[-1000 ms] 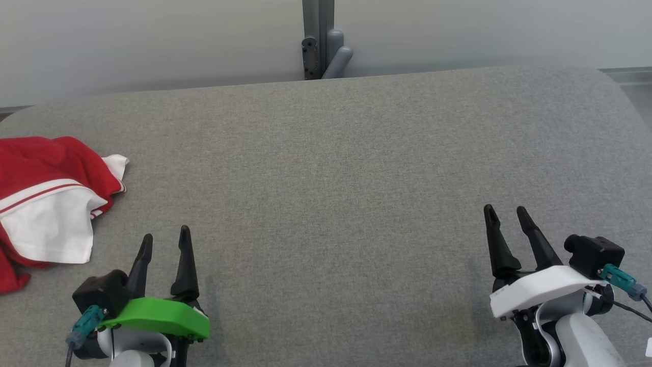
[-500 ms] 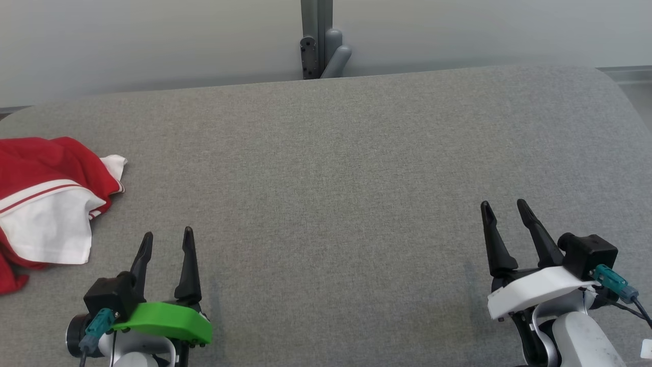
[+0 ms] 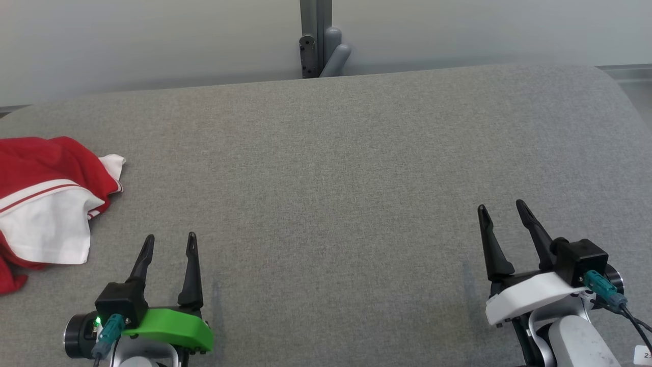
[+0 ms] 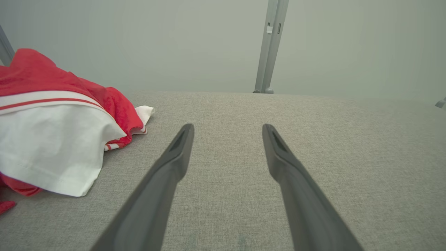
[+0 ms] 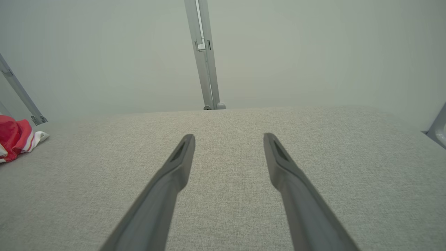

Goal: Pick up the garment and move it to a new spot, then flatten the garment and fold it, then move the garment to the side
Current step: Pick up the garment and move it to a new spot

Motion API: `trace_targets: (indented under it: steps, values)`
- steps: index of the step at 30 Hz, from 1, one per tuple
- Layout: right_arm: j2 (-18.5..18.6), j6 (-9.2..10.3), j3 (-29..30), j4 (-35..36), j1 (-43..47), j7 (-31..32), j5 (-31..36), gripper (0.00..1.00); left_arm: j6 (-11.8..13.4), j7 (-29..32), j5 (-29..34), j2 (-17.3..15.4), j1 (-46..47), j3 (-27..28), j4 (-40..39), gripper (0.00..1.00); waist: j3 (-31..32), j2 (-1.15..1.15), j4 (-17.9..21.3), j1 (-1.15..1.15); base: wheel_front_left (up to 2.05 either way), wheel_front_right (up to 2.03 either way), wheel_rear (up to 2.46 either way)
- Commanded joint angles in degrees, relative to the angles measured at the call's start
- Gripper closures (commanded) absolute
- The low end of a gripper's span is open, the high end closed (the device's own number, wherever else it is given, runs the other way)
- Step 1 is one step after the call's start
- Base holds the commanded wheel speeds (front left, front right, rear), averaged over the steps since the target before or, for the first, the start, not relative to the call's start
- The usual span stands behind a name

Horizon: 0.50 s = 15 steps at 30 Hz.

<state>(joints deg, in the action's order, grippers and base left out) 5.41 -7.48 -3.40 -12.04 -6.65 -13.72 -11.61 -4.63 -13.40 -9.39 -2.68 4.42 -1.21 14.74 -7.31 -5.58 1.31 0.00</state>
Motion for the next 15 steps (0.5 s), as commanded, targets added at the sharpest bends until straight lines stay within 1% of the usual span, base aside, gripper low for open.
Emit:
trace_targets:
  steps: [1,10,15]
  values:
    - [-0.03,-0.02,0.15,0.38,0.56,-0.44,1.16,0.0,-0.23,-0.4,1.12,-0.35,-0.57,0.14,-0.36,0.0,-0.01,0.0,0.0,0.0,0.0,0.0,0.0]
    - [-0.09,-0.02,0.31,0.59,1.13,-1.23,6.32,0.0,-0.35,-1.53,4.3,-0.38,-0.98,-0.03,-0.4,0.0,-0.21,0.0,-0.25,0.0,0.0,0.0,0.0]
    - [-0.16,-0.02,0.24,0.95,1.44,-1.55,8.69,0.0,-0.07,-1.94,5.55,-0.39,-1.26,0.09,-0.11,0.0,-0.4,0.0,-1.97,0.0,0.0,0.0,0.0]
